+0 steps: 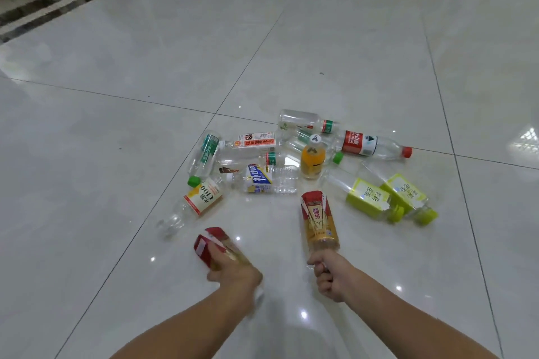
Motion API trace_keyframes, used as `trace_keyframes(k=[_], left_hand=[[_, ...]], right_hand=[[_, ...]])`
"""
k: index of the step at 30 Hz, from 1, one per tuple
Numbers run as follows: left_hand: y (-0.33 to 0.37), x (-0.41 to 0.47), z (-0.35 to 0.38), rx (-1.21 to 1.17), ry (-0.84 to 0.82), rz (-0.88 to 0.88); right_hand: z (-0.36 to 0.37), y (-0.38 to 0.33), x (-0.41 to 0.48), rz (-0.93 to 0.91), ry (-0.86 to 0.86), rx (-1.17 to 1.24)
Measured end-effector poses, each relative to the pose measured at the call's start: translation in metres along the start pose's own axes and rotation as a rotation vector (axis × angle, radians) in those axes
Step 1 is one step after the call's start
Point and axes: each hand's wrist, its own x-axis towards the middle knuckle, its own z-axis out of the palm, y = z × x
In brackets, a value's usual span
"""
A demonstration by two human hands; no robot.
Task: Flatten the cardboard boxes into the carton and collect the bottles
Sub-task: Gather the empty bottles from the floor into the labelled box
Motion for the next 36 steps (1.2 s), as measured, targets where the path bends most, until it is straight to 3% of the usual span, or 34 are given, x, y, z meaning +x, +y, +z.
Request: trace_keyframes(k=[4,8,14,21,27,31,36], left_hand=[[0.023,-0.067,0.051,-0.113,-0.483,0.137],[0.049,-0.118,0.082,-0.069,-0.654,0.253],[0.097,-0.251,0.125,-0.053,-0.992,0.62],[0.114,-0.448,0.202,0.253,-1.301,0.996],[0.049,-0.529,0.293,0.572,-1.083,1.337],[0.025,-0.56,0.332,0.794,-0.929,1.556],[0.02,-0.535,0.339,0.926,-0.79,1.721]], right_hand=[[-0.031,0.006,-0.023,-0.023,0.008,0.102],[-0.088,-0.004,-0.063,-0.144,0.098,0.271],[-0.189,-0.016,-0.174,-0.293,0.228,0.655],[-0.331,0.004,-0.301,-0.549,0.458,1.001],[-0.421,0.066,-0.328,-0.443,0.57,1.24],[-0.462,0.094,-0.318,-0.456,0.611,1.268],[-0.478,0.108,-0.293,-0.456,0.455,1.172]])
